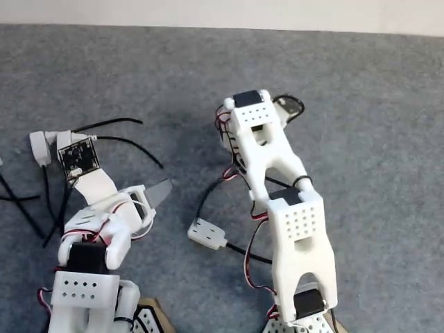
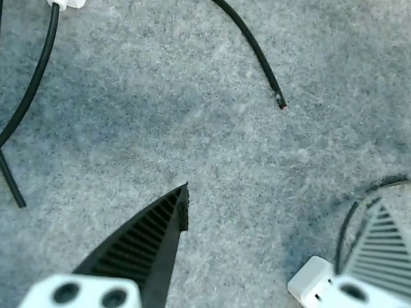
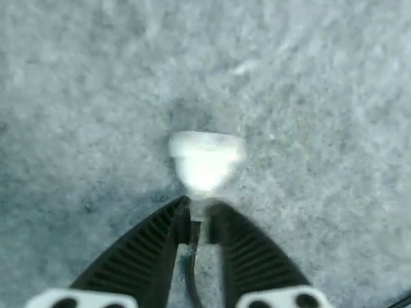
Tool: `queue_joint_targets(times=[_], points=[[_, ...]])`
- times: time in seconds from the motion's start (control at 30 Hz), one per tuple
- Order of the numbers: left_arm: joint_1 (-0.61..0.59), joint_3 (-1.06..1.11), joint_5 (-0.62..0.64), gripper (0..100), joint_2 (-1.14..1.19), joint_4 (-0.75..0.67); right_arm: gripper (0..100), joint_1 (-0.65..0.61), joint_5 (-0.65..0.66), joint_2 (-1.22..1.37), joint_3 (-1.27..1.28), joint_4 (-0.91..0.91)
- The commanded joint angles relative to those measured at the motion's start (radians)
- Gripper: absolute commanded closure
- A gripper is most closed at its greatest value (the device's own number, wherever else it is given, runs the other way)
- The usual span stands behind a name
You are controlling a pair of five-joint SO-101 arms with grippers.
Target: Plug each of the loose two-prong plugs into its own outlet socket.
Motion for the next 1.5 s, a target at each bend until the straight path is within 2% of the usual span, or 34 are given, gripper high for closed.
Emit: queue_joint_targets(times=[0.0, 0.23, 0.67, 0.93, 1.2, 1.47], points=[[0.013, -0.005, 0.008, 60, -0.002, -0.017, 98.9, 0.022, -0.008, -0.013, -0.044, -0.007], [0.013, -0.005, 0.008, 60, -0.002, -0.017, 98.5, 0.068, -0.006, -0.013, -0.042, -0.007], [0.013, -0.005, 0.008, 60, -0.002, -0.017, 98.4, 0.058, -0.003, -0.013, -0.038, 0.021], [0.013, -0.005, 0.008, 60, -0.002, -0.017, 79.6, 0.050, -0.011, -0.013, -0.039, 0.054], [0.013, -0.005, 0.008, 60, -0.002, -0.015, 79.6, 0.024, -0.012, -0.002, -0.035, -0.033], [0.013, -0.005, 0.008, 60, -0.002, -0.014, 79.6, 0.024, -0.012, 0.102, -0.048, -0.042]])
